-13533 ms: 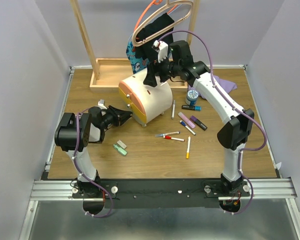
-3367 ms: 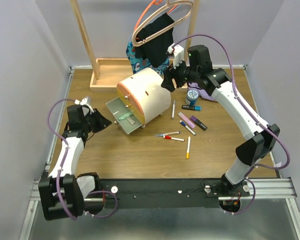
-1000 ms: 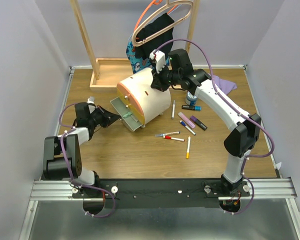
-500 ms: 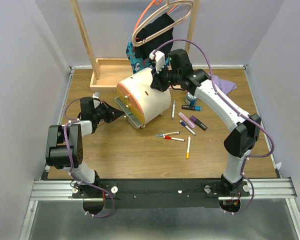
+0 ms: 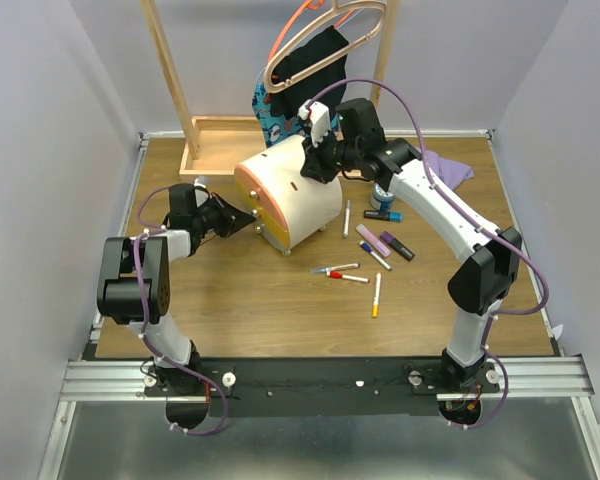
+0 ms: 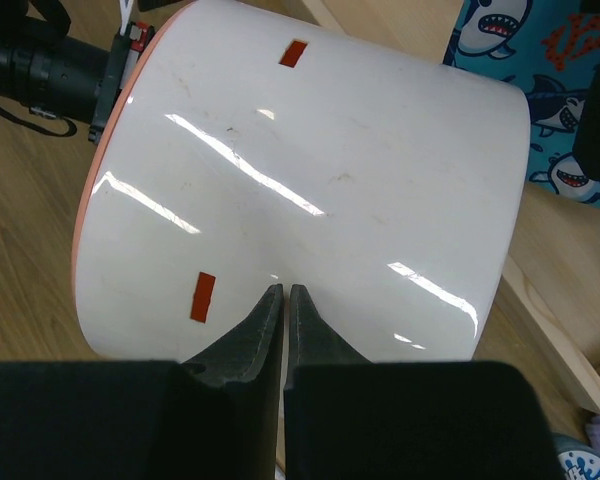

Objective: Sort the stationery into containers
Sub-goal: Close the drawer in the storage box, then open the drawer in the storage box.

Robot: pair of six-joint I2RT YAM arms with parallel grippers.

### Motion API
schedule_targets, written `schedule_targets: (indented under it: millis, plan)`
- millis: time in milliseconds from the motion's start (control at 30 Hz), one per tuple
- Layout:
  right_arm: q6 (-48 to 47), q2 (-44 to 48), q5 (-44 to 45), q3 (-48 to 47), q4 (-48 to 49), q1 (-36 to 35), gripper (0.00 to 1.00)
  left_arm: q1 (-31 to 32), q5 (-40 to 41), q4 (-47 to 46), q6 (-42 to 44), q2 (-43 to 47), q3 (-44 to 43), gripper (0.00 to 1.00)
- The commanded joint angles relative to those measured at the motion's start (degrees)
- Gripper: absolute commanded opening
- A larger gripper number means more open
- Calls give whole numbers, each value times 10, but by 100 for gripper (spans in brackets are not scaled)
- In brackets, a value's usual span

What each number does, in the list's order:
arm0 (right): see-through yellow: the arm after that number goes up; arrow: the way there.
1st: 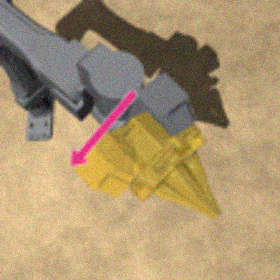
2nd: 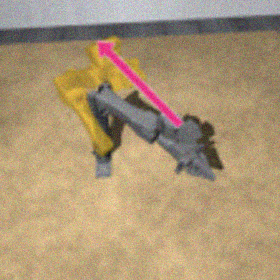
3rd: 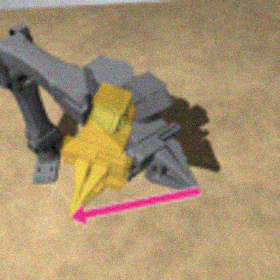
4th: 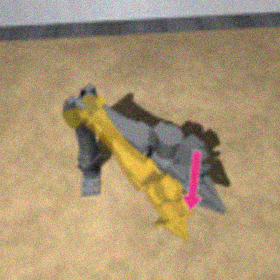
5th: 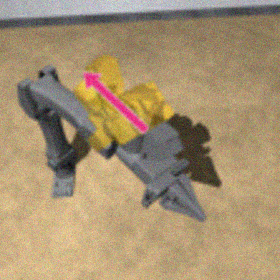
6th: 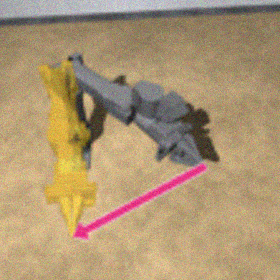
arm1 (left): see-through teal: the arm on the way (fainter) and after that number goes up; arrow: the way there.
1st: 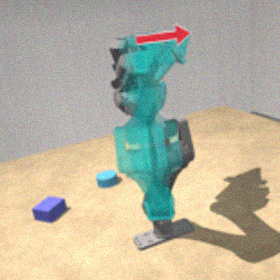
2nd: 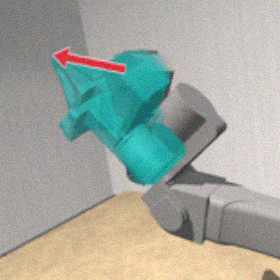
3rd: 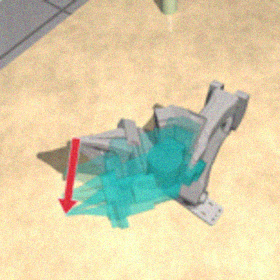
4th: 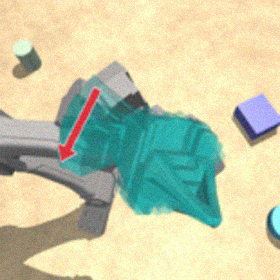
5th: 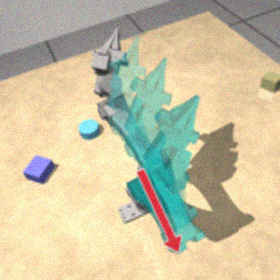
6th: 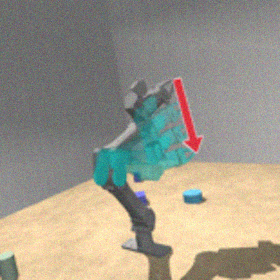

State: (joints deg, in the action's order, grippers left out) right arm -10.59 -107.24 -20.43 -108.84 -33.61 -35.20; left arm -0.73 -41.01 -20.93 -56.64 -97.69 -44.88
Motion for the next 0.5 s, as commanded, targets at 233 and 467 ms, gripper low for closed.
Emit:
schedule_targets:
  millis: [233, 467]
  plan:
    - [-20, 7, 25, 35, -28, -6, 14, -44, -67, 118, 40, 150, 16, 61]
    - [-20, 5, 26, 35, -29, -7, 14, -41, -86, -109, -126, 103, 73, 56]
